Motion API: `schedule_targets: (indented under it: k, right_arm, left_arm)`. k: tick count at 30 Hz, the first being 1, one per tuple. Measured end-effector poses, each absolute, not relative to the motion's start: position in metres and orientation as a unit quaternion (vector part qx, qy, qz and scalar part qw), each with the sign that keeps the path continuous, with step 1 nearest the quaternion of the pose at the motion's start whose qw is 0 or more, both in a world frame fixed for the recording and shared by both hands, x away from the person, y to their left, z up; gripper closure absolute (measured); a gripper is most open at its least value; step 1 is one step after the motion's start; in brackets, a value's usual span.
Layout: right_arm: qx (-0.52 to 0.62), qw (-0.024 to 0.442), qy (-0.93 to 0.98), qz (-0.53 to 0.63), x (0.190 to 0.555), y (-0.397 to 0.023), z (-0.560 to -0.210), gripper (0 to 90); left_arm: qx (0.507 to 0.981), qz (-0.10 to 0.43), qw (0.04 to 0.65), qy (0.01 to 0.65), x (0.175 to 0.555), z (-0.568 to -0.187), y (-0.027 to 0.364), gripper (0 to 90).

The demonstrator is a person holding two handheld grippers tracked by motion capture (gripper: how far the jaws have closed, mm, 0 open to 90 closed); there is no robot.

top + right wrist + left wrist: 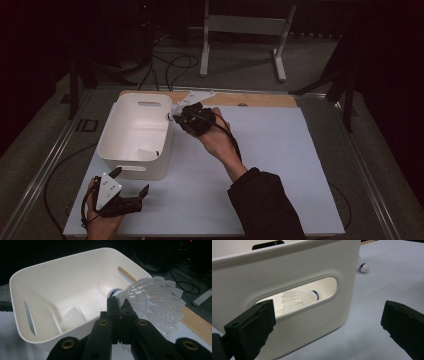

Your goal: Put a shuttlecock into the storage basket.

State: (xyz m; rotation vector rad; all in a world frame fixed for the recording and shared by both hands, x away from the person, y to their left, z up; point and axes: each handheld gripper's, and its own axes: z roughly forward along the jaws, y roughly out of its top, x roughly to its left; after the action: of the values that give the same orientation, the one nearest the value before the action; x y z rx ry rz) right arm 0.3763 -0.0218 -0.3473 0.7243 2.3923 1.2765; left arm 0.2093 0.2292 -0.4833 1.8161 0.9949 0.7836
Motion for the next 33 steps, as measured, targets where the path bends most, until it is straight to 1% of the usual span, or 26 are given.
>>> schedule_targets:
  k: [17, 33]
  right_arm:
    - [0.238, 0.178, 0.846, 0.443, 0.377, -0.006, -0.346, 89.3]
    - [0.222, 0.175, 0.851, 0.442, 0.377, 0.010, -0.347, 89.3]
  left_arm:
    - [0.734, 0.316, 0.446, 0.402, 0.209, -0.483, 0.230, 0.1]
    - [0.733, 0.316, 0.448, 0.403, 0.209, -0.483, 0.230, 0.0]
